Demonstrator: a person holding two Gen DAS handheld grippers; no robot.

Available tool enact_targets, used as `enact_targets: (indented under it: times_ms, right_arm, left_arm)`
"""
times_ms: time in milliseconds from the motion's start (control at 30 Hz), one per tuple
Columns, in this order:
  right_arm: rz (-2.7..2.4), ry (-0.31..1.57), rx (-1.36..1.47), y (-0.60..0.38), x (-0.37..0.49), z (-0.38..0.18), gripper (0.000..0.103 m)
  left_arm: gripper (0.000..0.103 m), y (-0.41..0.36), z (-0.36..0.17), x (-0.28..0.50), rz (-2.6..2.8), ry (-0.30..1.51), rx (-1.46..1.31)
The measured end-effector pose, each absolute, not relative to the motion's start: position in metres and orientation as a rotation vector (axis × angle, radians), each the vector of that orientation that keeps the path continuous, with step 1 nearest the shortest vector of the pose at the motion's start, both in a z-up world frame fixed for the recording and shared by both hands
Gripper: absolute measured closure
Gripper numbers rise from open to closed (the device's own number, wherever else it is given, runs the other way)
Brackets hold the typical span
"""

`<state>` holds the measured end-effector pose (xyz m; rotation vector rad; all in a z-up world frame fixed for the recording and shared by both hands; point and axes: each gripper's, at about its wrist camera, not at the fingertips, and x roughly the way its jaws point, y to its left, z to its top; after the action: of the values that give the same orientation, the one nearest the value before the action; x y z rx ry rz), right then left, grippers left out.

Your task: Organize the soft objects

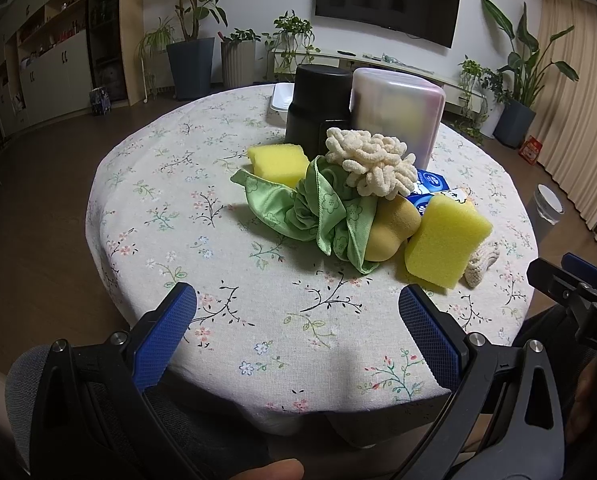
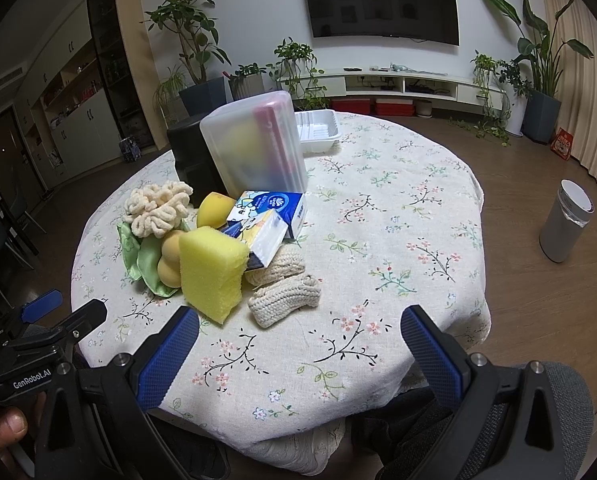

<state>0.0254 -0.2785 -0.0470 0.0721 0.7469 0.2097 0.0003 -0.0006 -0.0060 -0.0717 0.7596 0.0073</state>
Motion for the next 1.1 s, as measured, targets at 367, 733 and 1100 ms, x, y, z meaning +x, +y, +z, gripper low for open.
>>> enact_targets:
  times_ms: [367, 733, 1100]
  right_arm:
    - [0.210, 0.747, 0.071, -0.278, 0.026, -0.047, 0.000]
    - [0.210, 0.748, 0.072, -0.276, 0.027, -0.047, 0.000]
    - [0.210, 0.789, 0.069, -0.280, 0.049, -0.057, 0.000]
  left_arm:
    - [0.000, 0.000, -0.006, 0.001, 0.006, 0.762, -0.073]
    - [0.000, 0.001, -0.010, 0.002, -0.014, 0.767, -0.085]
    - [0.000, 0.020, -0.020, 0.022, -0.043, 0.845, -0.103]
